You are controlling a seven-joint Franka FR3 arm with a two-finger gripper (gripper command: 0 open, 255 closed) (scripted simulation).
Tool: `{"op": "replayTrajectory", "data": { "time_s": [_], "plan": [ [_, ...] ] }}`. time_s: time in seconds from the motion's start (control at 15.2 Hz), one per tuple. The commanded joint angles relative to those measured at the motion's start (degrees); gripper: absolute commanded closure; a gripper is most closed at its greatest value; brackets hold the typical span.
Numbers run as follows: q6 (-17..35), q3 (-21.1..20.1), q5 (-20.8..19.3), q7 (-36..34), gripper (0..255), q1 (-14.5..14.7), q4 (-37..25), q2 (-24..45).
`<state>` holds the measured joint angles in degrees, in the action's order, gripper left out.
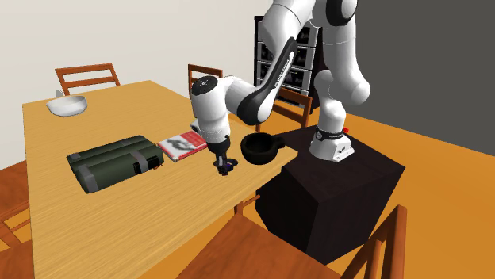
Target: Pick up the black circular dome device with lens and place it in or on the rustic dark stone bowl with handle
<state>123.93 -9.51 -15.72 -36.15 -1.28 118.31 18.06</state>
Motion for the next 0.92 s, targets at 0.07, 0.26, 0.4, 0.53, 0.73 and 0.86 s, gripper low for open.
{"op": "replayTrajectory", "data": {
  "time_s": [0.07,0.26,0.4,0.53,0.73,0.86],
  "plan": [
    [0.0,0.0,0.0,0.0,255,0.0,0.0,0.0],
    [0.0,0.0,0.0,0.0,255,0.0,0.0,0.0],
    [0.0,0.0,0.0,0.0,255,0.0,0.0,0.0],
    [0.0,0.0,0.0,0.0,255,0.0,0.0,0.0],
    [-3.1,0.6,-2.8,-2.9,0,3.3,-2.8,2.3],
    [-17.1,1.3,-15.6,-12.4,0,11.3,-9.0,8.2]
  ]
}}
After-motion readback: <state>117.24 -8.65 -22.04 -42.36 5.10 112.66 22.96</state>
